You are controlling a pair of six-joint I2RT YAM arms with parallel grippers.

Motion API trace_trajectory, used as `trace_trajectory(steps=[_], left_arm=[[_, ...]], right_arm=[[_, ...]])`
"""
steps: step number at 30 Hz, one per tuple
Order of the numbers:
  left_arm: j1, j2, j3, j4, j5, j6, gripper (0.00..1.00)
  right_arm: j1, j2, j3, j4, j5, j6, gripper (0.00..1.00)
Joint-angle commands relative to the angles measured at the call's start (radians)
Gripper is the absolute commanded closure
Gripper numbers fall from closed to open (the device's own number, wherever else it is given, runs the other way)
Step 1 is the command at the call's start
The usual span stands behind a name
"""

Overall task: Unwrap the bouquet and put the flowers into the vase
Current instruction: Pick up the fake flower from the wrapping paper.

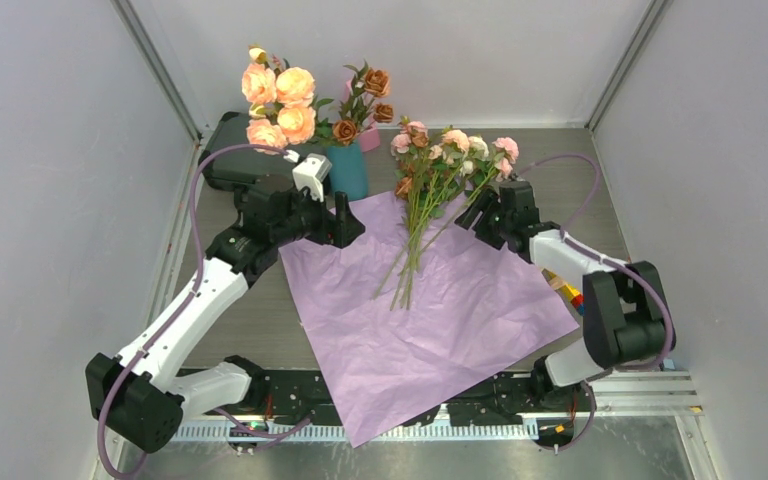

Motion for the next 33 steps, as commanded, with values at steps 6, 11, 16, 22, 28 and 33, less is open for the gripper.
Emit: trace_trajectory(steps=[6,11,16,22,28,33], left_arm=[[-0.008,-0.013,0.01,0.001,0.017,-0.008,0.21],[-0.012,-0.013,0.011,0.001,0.015,-0.007,0.21],[-0.012,-0.007,0.012,-0.001,0.017,-0.007,0.21],[-0.013,-0.007,0.014,-0.002,0.018,-0.007,0.21],[-0.013,-0.006,0.016,-0.004,0.017,-0.006,0.21],[-0.013,-0.004,0.012,-0.007,0.0,0.007,0.21]], right_arm=[[-0.044,0.238,0.13,0.27,-0.034,0.054,0.37],[-0.046,0.344,0.201,0.281,-0.038,0.051,0.42],[-0.048,0.402,0.244,0.283,-0.031,0.053,0.48],[-0.048,0.458,0.276,0.28,-0.025,0.073,0.57],[-0.049,0.477,0.283,0.284,-0.008,0.094,0.66],[-0.057,0.468,0.272,0.295,0.03,0.122,0.81]])
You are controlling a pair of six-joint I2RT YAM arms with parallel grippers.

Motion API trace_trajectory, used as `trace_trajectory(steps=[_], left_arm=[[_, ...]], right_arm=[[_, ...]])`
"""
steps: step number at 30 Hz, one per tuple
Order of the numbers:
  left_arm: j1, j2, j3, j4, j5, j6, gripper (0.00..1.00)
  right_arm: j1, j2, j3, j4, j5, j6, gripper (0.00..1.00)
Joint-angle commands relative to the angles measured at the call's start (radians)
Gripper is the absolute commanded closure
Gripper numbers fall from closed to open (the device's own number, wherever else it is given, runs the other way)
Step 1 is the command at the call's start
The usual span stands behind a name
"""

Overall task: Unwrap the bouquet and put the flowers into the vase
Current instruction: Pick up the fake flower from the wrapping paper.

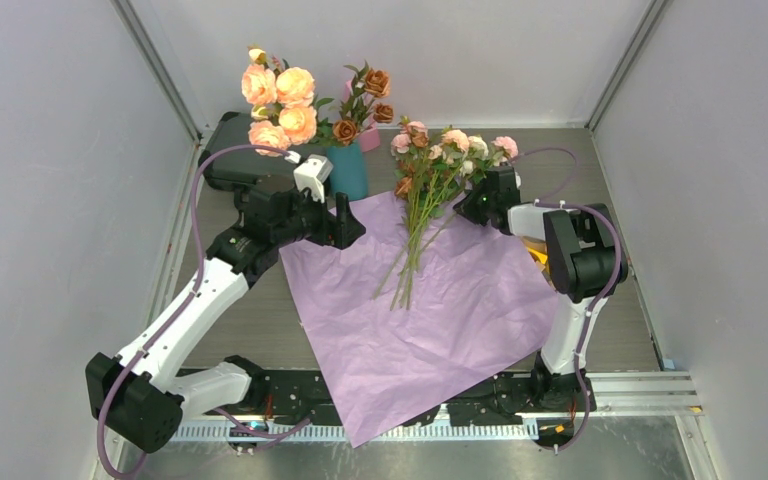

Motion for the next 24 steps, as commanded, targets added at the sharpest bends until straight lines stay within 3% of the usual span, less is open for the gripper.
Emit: trace_trajectory(steps=[1,8,24], left_arm=[[-0.005,-0.002,0.012,0.0,-0.003,0.011,0.21],[-0.005,0.007,0.012,-0.001,0.006,0.009,0.21],[-0.01,-0.01,0.008,0.004,0.011,0.009,0.21]], right_arm=[[-0.01,-0.015,0.013,0.057,0.056,0.04,0.82],[-0.022,-0.056,0.0,0.055,0.109,0.064,0.99],[-0.059,-0.277,-0.128,0.103,0.11,0.05,1.0]])
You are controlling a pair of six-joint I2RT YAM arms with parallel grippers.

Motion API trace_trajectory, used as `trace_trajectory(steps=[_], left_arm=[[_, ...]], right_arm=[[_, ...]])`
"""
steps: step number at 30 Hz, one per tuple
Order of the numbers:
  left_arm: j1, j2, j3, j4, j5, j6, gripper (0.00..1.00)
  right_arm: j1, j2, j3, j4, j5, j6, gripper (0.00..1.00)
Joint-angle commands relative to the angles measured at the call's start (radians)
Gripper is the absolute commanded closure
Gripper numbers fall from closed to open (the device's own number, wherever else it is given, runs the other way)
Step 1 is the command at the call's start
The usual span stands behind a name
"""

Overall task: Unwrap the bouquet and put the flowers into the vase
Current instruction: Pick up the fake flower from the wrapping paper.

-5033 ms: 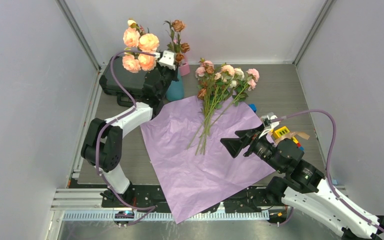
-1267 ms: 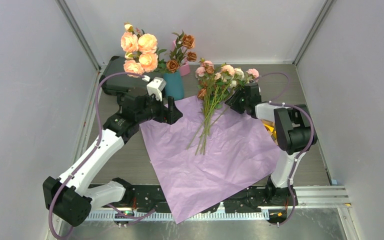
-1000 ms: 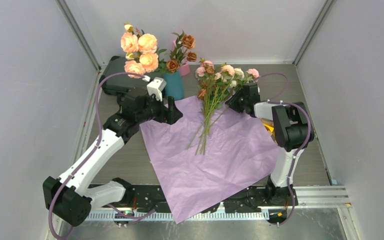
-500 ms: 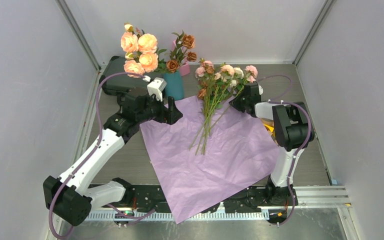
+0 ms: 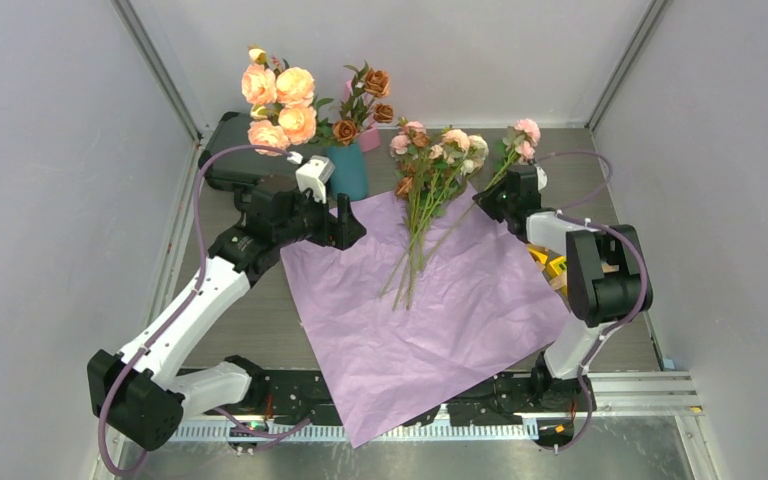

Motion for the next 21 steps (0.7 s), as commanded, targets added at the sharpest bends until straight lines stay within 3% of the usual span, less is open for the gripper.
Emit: trace_trajectory(steps=[1,21], left_arm=[[-0.006,-0.023,0.008,0.01,0.017,0.005,0.21],[-0.017,-0.05,0.001,0.012,0.027,0.001,0.21]], right_arm=[[-0.004,-0.137,-0.027,0.07,0.026,-0.029,1.0],[-0.007,-0.569,-0.111,-0.127,0.122,-0.222,1.0]])
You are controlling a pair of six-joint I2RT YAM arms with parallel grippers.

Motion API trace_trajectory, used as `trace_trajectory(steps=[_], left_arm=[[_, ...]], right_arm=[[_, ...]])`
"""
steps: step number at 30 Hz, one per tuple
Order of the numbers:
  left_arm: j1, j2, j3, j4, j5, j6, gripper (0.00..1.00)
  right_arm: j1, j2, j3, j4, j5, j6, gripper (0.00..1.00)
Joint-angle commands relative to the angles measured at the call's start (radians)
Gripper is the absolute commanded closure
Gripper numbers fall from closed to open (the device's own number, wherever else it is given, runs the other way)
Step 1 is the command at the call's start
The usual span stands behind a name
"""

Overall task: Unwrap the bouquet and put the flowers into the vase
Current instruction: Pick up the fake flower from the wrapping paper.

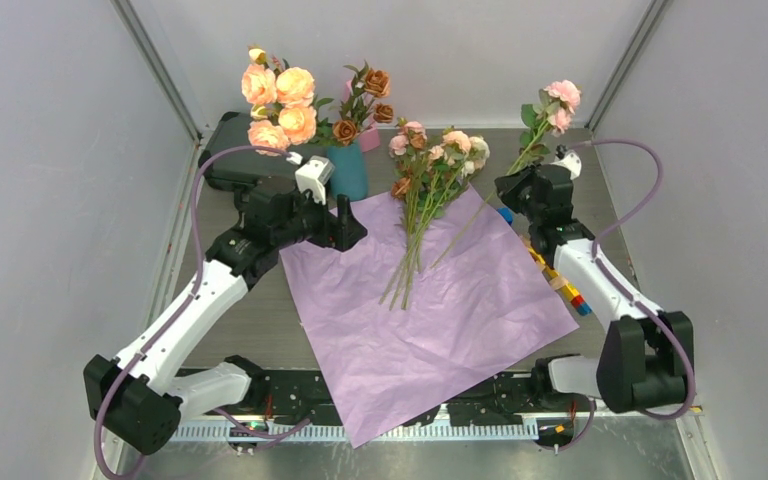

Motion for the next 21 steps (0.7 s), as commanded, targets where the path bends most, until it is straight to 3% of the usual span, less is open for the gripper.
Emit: trace_trajectory(steps=[1,8,14,21], left_arm=[[-0.009,-0.029,0.002,0.012,0.025,0.0,0.21],[-0.01,-0.047,-0.011,0.034,0.059,-0.016,0.21],[-0.021,-0.057,-0.017,0.054,0.104,-0.018,0.21],[-0.043,-0.062,-0.042,0.151,0.263,-0.061,0.21]], right_arm=[[-0.005,-0.129,0.0,-0.047,0.006,-0.088,1.0],[-0.002,-0.243,-0.052,-0.038,-0.284,-0.117,1.0],[0.044,-0.357,-0.12,0.021,-0.442,-0.114,1.0],[0.258,-0.5,-0.18,0.053,-0.391,-0.13,1.0]])
